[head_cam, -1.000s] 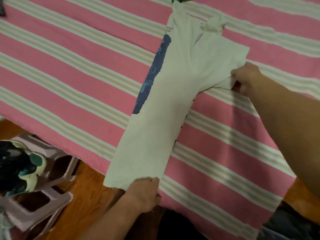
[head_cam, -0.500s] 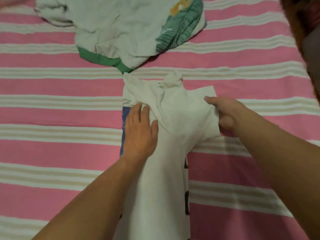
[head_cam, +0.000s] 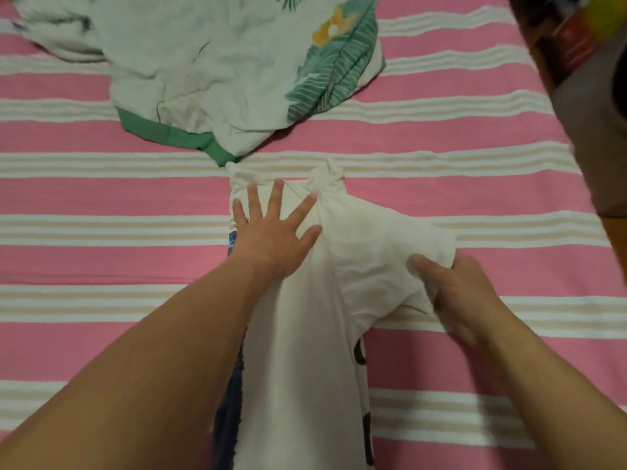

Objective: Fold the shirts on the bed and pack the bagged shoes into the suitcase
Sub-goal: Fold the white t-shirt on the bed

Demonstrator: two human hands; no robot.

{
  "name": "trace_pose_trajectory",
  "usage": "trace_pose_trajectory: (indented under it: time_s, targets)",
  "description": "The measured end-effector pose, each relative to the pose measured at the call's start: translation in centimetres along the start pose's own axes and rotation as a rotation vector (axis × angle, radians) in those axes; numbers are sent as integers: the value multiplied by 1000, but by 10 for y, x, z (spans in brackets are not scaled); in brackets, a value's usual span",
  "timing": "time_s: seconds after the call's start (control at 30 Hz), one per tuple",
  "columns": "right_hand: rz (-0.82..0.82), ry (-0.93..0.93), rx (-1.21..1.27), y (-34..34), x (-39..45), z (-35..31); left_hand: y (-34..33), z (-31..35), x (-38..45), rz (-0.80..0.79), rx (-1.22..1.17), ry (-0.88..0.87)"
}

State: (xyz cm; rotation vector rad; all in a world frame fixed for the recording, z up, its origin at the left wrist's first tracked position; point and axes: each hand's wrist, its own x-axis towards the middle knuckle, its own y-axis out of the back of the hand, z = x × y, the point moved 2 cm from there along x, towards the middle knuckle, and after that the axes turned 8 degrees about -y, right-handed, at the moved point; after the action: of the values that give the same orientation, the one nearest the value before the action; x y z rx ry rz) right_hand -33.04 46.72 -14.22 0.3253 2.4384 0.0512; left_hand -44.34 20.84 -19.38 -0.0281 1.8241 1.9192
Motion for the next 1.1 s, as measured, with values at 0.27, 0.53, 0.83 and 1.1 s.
trace_pose_trajectory:
  time_s: [0.27, 0.53, 0.83, 1.1]
  targets:
    - [150, 383, -847, -45, -36, -91, 60, 13, -61, 269, -1232, 314]
    - [-394, -201, -893, -151, -35, -66, 50, -22, -81, -39, -1945, 487]
    - [120, 83, -885, -109, 67, -79, 41, -45, -76, 149, -1084, 579]
    - [74, -97, -456, -128, 98, -94, 71, -75, -2, 49, -1298, 519]
